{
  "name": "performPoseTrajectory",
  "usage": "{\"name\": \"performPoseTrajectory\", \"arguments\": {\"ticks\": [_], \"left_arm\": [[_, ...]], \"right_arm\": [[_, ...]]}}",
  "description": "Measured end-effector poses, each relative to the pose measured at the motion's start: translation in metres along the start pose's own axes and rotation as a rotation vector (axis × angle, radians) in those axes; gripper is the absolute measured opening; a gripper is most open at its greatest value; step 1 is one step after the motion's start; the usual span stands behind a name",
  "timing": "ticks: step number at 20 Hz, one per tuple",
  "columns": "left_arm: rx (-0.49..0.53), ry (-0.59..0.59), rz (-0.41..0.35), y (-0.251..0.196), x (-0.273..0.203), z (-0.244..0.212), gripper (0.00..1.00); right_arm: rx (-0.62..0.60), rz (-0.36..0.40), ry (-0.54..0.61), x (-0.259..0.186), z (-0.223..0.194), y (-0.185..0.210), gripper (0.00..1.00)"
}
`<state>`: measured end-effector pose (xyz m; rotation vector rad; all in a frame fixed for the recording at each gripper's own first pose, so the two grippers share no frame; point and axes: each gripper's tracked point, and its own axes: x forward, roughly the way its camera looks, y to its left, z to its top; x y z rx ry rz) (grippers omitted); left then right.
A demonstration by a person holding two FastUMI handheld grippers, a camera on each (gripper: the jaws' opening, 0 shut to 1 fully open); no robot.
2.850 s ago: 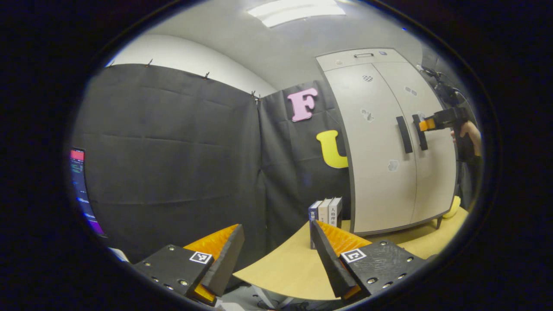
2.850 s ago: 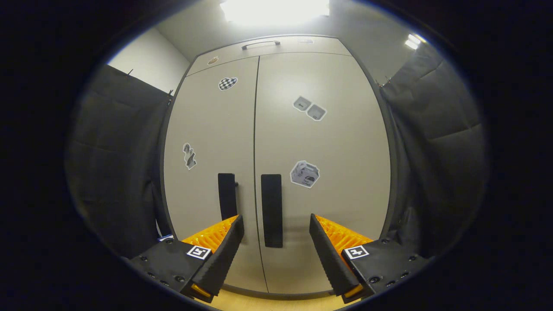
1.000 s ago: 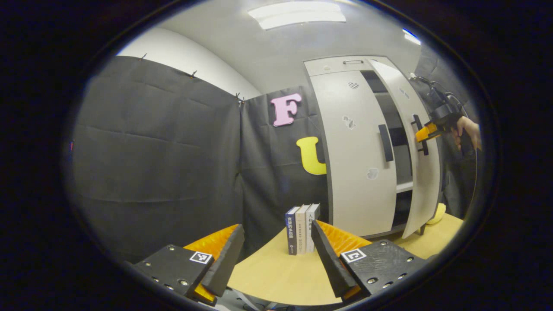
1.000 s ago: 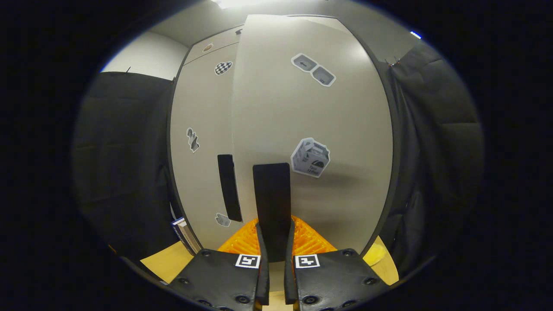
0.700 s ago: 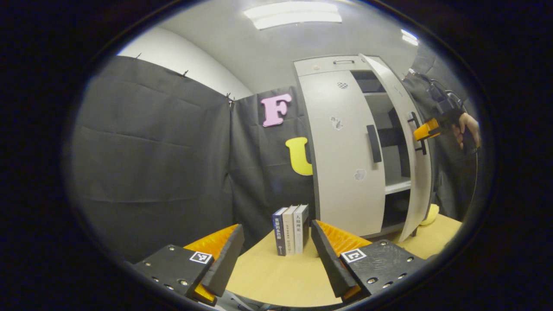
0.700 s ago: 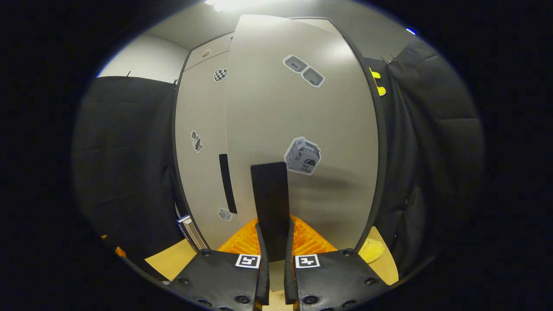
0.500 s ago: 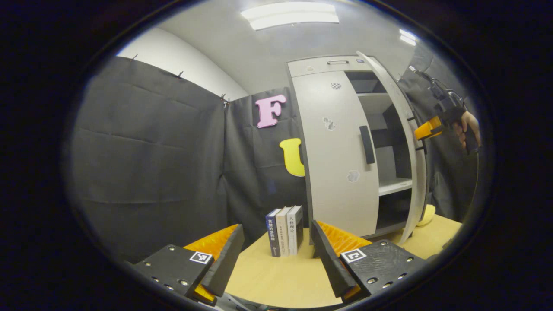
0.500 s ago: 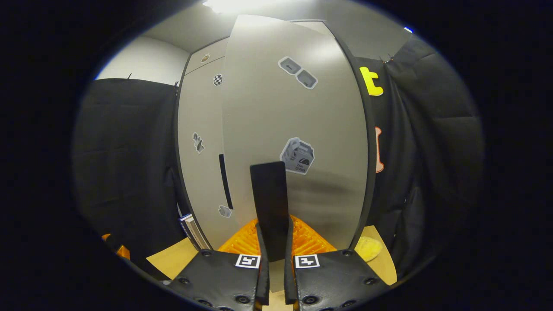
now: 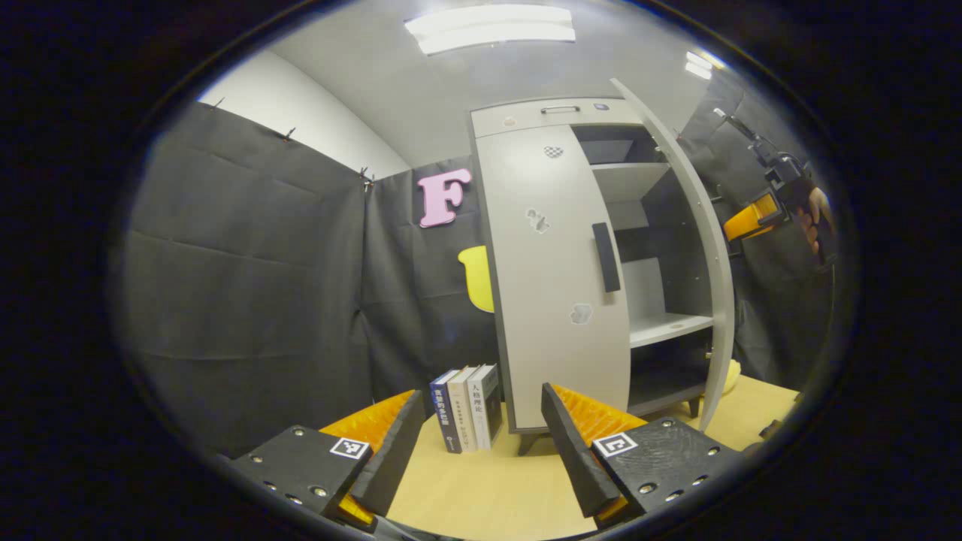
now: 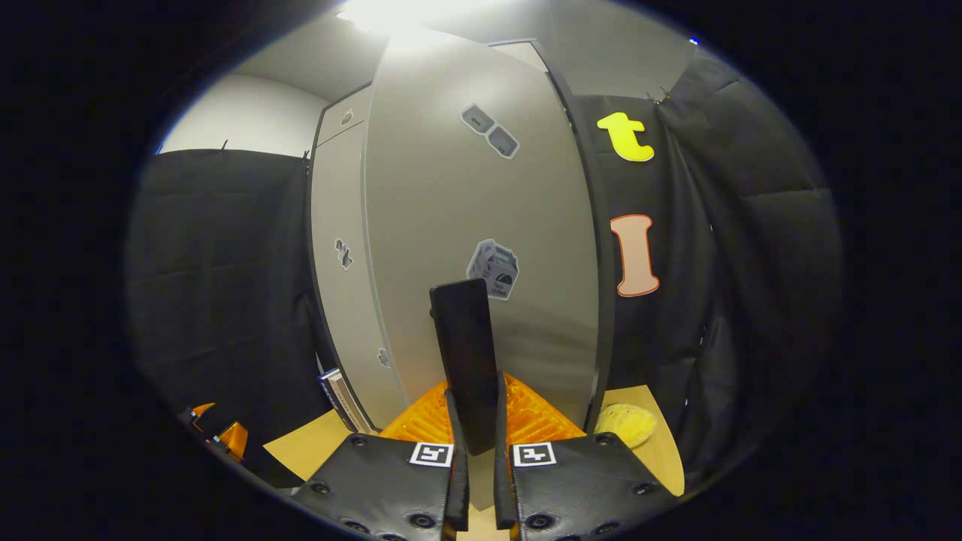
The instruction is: Open the right door of the double-door shoe cabinet with the right hand, and open the left door with the left hand.
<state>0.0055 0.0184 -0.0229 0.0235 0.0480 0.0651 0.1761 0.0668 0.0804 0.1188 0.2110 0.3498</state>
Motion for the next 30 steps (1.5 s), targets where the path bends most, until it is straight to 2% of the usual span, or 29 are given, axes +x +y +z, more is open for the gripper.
{"name": "performPoseTrajectory", "arguments": {"ticks": [8, 9, 14, 15, 22, 23, 24, 26, 30], "left_arm": [[-0.002, -0.001, -0.069, -0.05, 0.009, 0.005, 0.92], [-0.007, -0.003, -0.078, -0.057, 0.009, 0.007, 0.92], [-0.003, -0.004, -0.123, -0.094, 0.004, 0.012, 0.92], [0.004, -0.003, -0.128, -0.099, 0.003, 0.012, 0.92], [0.02, 0.0, -0.083, -0.102, -0.01, 0.016, 0.92], [0.02, 0.001, -0.076, -0.103, -0.012, 0.018, 0.92], [0.02, 0.0, -0.071, -0.104, -0.013, 0.02, 0.92], [0.023, 0.004, -0.063, -0.112, -0.013, 0.025, 0.92], [0.008, -0.001, -0.086, -0.135, -0.007, 0.045, 0.92]], "right_arm": [[0.005, -0.004, -0.002, -0.009, 0.0, -0.015, 0.12], [0.006, -0.007, -0.005, -0.01, 0.0, -0.017, 0.14], [-0.032, -0.026, -0.026, -0.01, 0.002, -0.028, 0.12], [-0.04, -0.034, -0.03, -0.012, 0.003, -0.033, 0.14], [-0.032, -0.131, -0.03, -0.019, 0.002, -0.071, 0.13], [-0.014, -0.12, -0.035, -0.018, 0.001, -0.071, 0.13], [0.025, -0.088, -0.034, -0.021, 0.003, -0.065, 0.0], [0.028, -0.074, -0.04, -0.018, -0.001, -0.058, 0.1], [0.015, -0.036, -0.033, -0.025, -0.005, -0.059, 0.1]]}}
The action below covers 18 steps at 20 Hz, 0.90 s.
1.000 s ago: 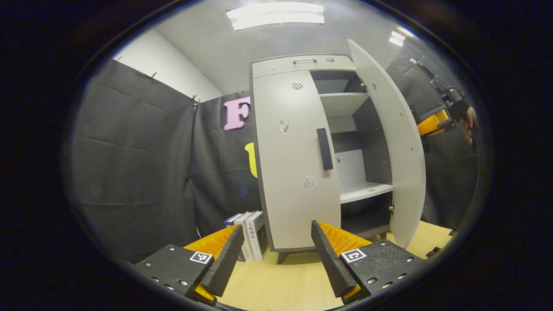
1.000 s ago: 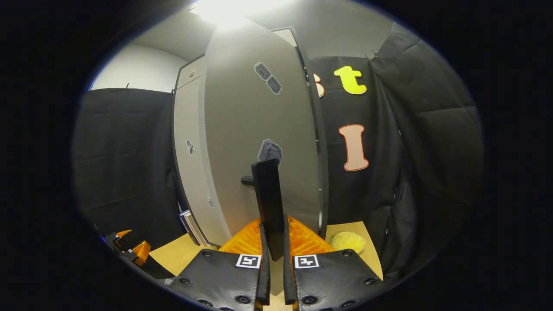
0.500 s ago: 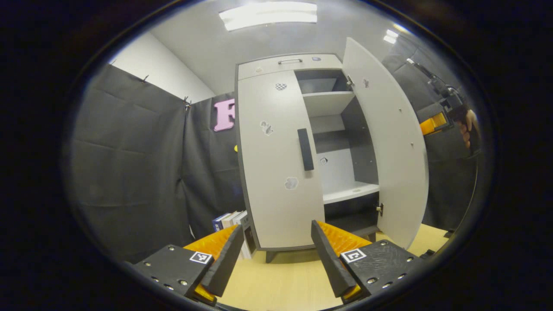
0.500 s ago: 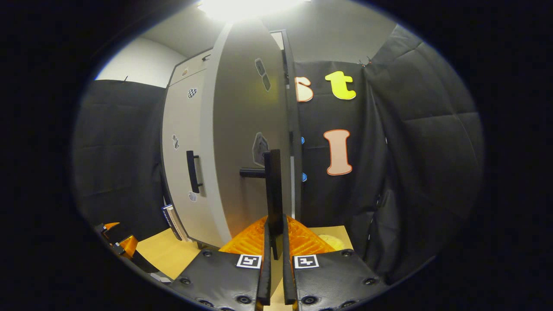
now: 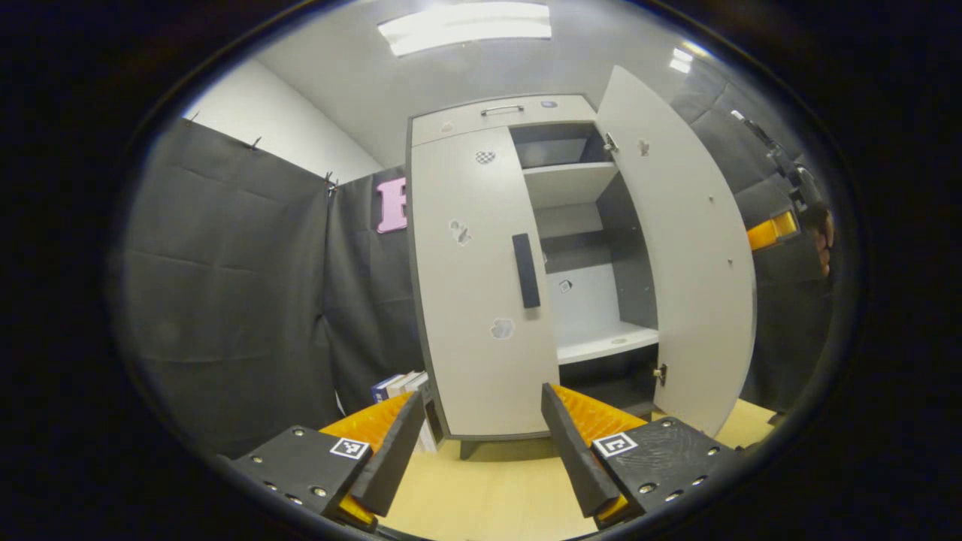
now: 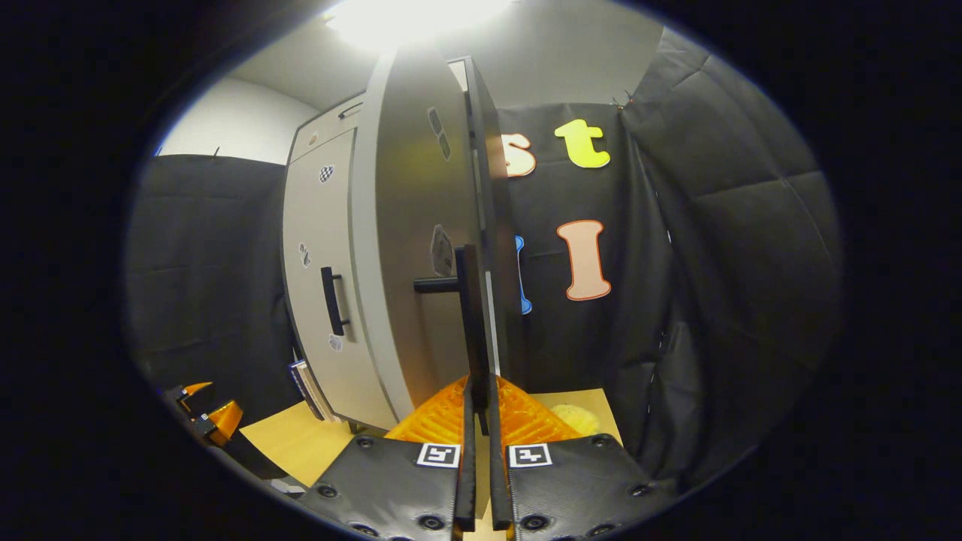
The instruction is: Open the right door of the double-door shoe cabinet with the right hand, and open the left door with the left hand.
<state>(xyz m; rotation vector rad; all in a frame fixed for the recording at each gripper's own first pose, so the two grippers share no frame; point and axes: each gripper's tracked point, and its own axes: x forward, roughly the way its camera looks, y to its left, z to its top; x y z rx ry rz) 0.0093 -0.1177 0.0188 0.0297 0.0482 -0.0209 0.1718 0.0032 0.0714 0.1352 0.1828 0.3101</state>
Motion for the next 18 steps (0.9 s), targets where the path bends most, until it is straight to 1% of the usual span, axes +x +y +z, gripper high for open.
{"name": "performPoseTrajectory", "arguments": {"ticks": [1, 3, 5, 7, 9, 12, 13, 14, 15, 16, 17, 18], "left_arm": [[-0.002, -0.004, -0.013, -0.006, 0.005, 0.007, 0.92], [0.0, -0.007, -0.043, -0.019, 0.017, 0.02, 0.92], [-0.002, -0.015, -0.076, -0.033, 0.03, 0.033, 0.92], [-0.002, -0.028, -0.1, -0.04, 0.045, 0.044, 0.91], [0.001, -0.053, -0.112, -0.046, 0.062, 0.057, 0.92], [-0.003, -0.096, -0.137, -0.054, 0.087, 0.077, 0.92], [-0.009, -0.107, -0.146, -0.056, 0.096, 0.083, 0.92], [-0.019, -0.113, -0.154, -0.059, 0.106, 0.087, 0.92], [-0.031, -0.115, -0.162, -0.06, 0.117, 0.091, 0.92], [-0.045, -0.118, -0.166, -0.06, 0.127, 0.094, 0.92], [-0.057, -0.125, -0.172, -0.061, 0.137, 0.099, 0.92], [-0.066, -0.132, -0.174, -0.061, 0.148, 0.103, 0.92]], "right_arm": [[0.009, 0.004, 0.002, -0.003, -0.002, 0.001, 0.1], [0.008, -0.034, -0.003, -0.01, -0.001, -0.008, 0.1], [0.004, -0.075, -0.021, -0.018, 0.0, -0.019, 0.08], [-0.007, -0.114, -0.058, -0.023, 0.005, -0.028, 0.1], [-0.038, -0.143, -0.081, -0.025, 0.006, -0.036, 0.44], [-0.084, -0.254, -0.092, -0.038, 0.007, -0.059, 0.98], [-0.085, -0.284, -0.089, -0.041, 0.006, -0.064, 0.98], [-0.076, -0.303, -0.086, -0.044, 0.004, -0.066, 0.94], [-0.062, -0.32, -0.081, -0.047, 0.002, -0.066, 0.98], [-0.054, -0.337, -0.076, -0.049, 0.0, -0.067, 0.94], [-0.049, -0.364, -0.074, -0.051, -0.001, -0.072, 1.0], [-0.046, -0.391, -0.073, -0.054, -0.002, -0.076, 0.98]]}}
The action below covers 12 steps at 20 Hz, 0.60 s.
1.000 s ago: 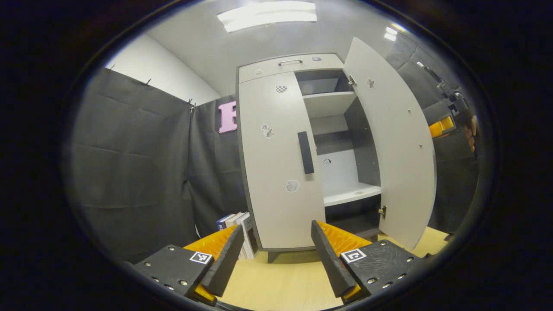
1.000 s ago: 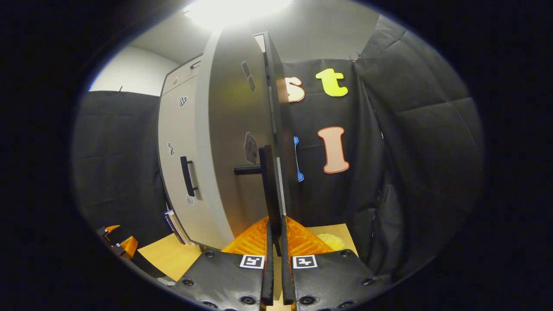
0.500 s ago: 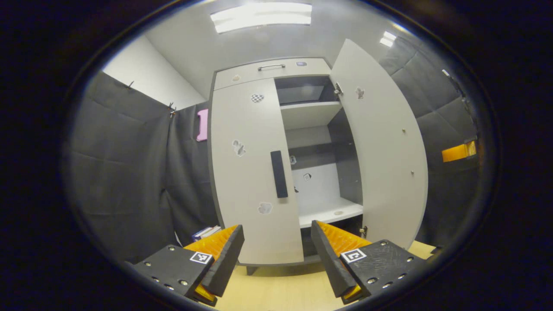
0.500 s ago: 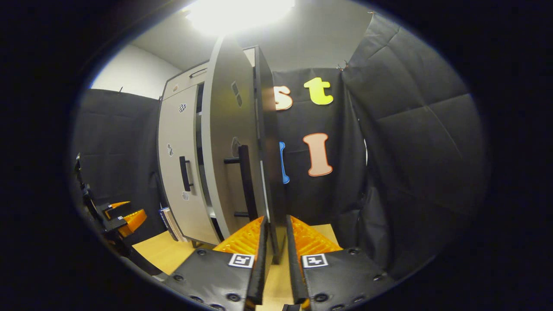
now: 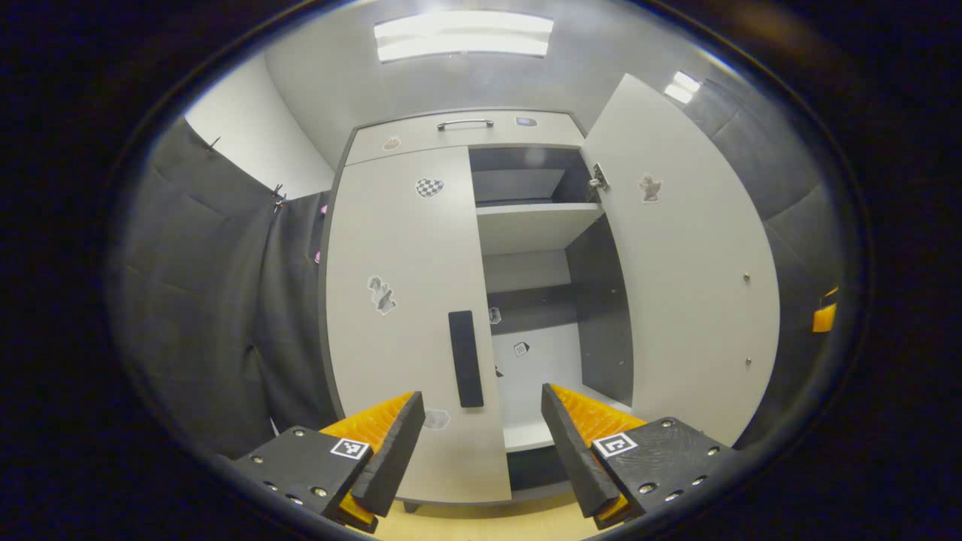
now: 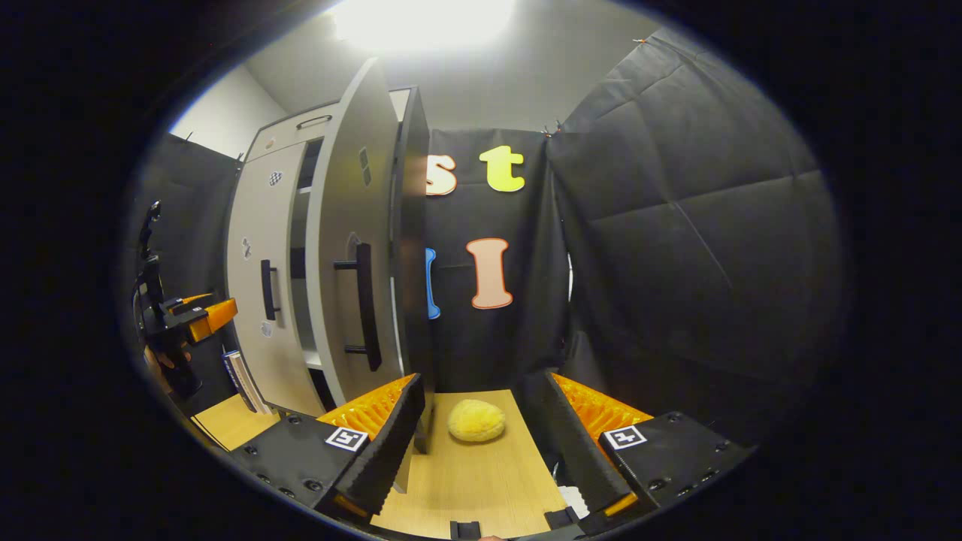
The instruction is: Open the right door of the double-door shoe cabinet with the right hand, and open the left door with the left hand.
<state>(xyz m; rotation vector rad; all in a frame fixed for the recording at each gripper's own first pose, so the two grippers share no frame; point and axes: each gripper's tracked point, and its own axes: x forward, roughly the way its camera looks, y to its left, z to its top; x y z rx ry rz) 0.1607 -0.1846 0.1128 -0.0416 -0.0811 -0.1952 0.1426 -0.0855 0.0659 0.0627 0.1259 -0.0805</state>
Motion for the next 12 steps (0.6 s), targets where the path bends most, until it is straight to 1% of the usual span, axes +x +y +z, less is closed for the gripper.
{"name": "performPoseTrajectory", "arguments": {"ticks": [4, 9, 12], "left_arm": [[-0.021, -0.029, -0.006, 0.011, 0.044, 0.009, 0.92], [-0.031, -0.013, -0.018, 0.018, 0.093, -0.002, 0.92], [-0.06, 0.009, -0.03, 0.019, 0.116, -0.014, 0.92]], "right_arm": [[0.021, -0.078, 0.012, -0.003, -0.004, -0.011, 0.98], [0.034, -0.138, 0.041, -0.002, -0.011, -0.012, 0.98], [0.02, -0.16, 0.055, -0.003, -0.014, -0.013, 0.98]]}}
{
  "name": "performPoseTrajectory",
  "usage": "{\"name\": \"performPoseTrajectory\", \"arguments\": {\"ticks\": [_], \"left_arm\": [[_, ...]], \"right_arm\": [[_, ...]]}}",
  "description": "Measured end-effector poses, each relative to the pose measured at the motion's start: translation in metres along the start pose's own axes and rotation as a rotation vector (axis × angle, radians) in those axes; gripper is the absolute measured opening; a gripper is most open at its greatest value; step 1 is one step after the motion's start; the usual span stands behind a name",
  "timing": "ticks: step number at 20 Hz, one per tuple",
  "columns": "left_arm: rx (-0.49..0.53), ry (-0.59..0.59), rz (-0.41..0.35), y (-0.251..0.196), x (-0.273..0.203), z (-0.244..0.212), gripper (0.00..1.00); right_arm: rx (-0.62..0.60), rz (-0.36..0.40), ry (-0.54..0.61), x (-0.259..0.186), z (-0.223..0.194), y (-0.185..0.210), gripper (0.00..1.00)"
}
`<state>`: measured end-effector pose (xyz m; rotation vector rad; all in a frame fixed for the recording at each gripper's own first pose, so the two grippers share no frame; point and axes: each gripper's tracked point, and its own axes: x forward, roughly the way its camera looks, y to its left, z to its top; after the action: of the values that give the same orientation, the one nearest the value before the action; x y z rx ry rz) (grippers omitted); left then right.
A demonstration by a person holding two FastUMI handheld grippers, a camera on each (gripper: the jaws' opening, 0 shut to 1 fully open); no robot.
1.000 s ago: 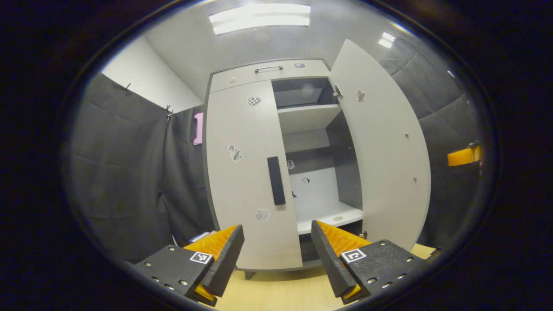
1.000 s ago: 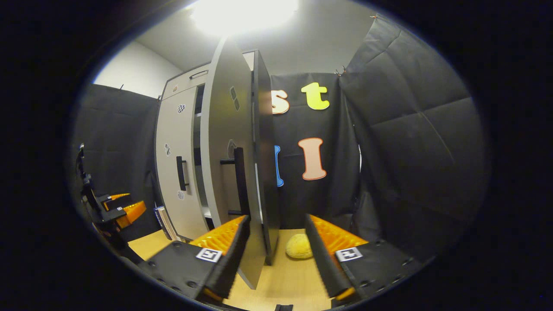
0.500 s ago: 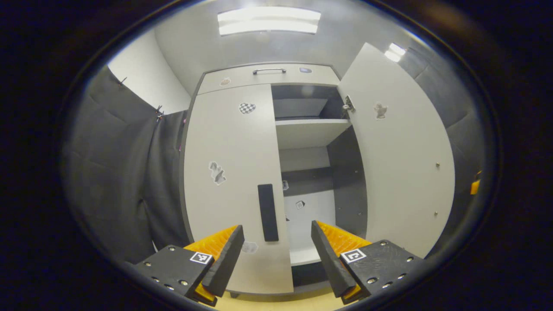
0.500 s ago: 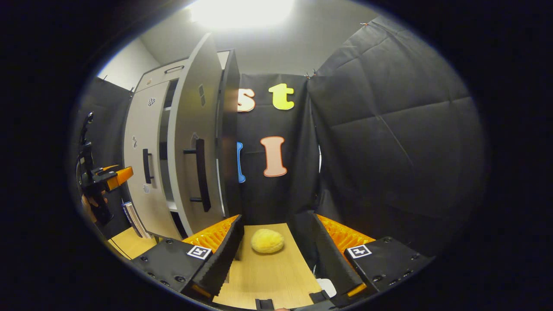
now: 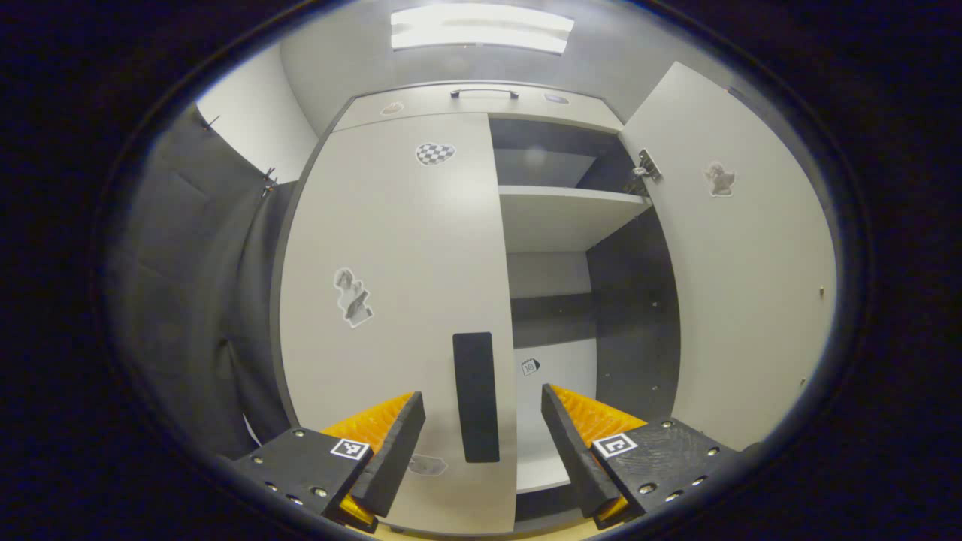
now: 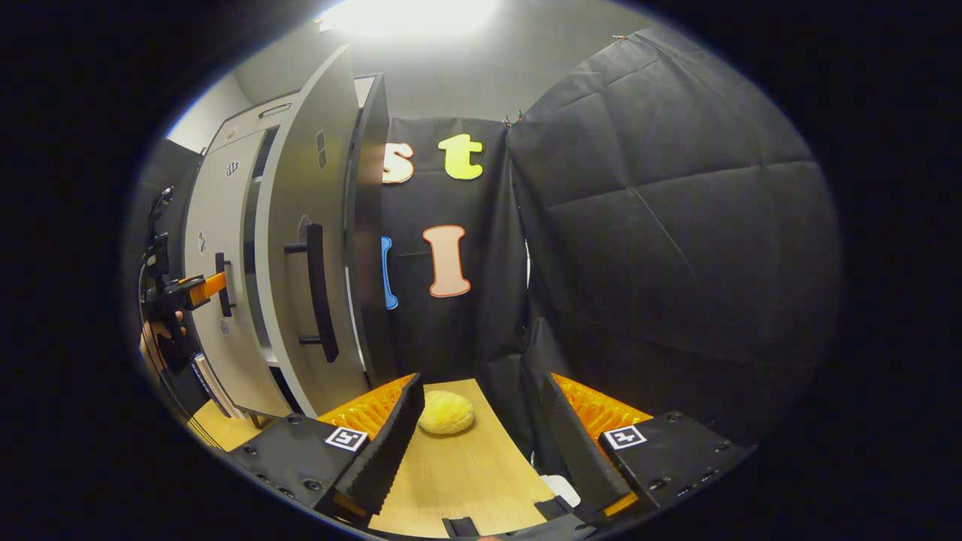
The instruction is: Open the right door of the double-door shoe cabinet with the right hand, and open the left door with the left hand.
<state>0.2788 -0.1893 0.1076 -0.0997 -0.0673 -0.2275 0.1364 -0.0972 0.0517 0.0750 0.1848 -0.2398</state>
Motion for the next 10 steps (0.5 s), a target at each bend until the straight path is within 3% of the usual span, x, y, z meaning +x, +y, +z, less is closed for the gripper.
{"name": "performPoseTrajectory", "arguments": {"ticks": [3, 4, 6, 8, 10], "left_arm": [[-0.011, 0.03, -0.022, -0.001, 0.02, -0.013, 0.92], [-0.024, 0.04, -0.037, -0.003, 0.025, -0.017, 0.92], [-0.032, 0.042, -0.033, 0.0, 0.033, -0.02, 0.89], [-0.025, 0.041, -0.015, 0.007, 0.036, -0.021, 0.62], [-0.015, 0.045, -0.012, 0.008, 0.039, -0.023, 0.57]], "right_arm": [[-0.013, -0.015, 0.013, 0.0, -0.002, -0.001, 0.98], [-0.016, -0.019, 0.015, 0.0, -0.002, -0.001, 0.94], [-0.019, -0.022, 0.022, 0.0, -0.004, -0.001, 0.98], [-0.025, -0.028, 0.03, 0.0, -0.005, -0.002, 0.94], [-0.032, -0.033, 0.036, 0.0, -0.006, -0.004, 0.94]]}}
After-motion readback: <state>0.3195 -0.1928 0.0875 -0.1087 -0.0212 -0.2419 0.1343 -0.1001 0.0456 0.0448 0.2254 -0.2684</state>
